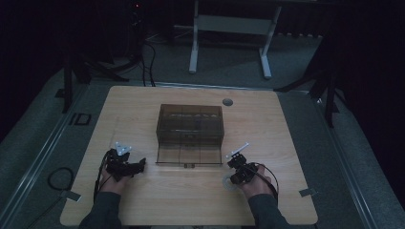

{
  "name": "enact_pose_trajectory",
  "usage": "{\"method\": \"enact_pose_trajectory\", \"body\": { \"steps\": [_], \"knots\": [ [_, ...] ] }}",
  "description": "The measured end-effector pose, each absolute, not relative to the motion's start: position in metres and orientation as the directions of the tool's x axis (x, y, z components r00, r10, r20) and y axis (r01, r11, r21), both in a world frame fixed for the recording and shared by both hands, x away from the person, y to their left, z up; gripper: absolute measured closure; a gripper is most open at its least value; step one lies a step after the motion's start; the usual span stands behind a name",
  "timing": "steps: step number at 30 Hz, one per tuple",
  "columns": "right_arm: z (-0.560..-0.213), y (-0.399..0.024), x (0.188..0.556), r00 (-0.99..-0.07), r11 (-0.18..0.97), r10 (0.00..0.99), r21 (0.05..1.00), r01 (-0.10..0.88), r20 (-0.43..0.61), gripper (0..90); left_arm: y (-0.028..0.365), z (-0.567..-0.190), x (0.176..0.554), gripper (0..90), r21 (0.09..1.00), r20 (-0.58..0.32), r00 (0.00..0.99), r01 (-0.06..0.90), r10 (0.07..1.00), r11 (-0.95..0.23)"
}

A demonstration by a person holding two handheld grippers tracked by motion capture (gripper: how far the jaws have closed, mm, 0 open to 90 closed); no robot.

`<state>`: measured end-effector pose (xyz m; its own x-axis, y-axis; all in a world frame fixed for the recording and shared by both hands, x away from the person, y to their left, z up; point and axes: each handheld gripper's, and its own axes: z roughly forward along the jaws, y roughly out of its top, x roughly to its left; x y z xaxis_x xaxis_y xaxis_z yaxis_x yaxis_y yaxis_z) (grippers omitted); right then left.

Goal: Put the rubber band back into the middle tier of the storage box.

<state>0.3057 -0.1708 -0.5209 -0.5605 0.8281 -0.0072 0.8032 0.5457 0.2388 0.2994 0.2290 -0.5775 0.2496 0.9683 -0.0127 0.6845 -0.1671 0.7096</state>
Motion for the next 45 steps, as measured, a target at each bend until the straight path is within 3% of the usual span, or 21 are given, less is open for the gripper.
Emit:
{"method": "enact_pose_trajectory", "body": {
  "steps": [18,45],
  "knots": [
    [-0.519,-0.169,0.311,-0.57,0.565,0.821,0.186,0.804,-0.029,73.8,0.229,-0.577,0.299,14.0,0.71,-0.012,0.25,0.684,0.968,-0.167],
    [-0.527,-0.161,0.321,-0.589,0.591,0.807,0.06,0.805,-0.04,78.4,0.229,-0.577,0.299,14.0,0.71,-0.013,0.249,0.685,0.968,-0.167]
  ]
}}
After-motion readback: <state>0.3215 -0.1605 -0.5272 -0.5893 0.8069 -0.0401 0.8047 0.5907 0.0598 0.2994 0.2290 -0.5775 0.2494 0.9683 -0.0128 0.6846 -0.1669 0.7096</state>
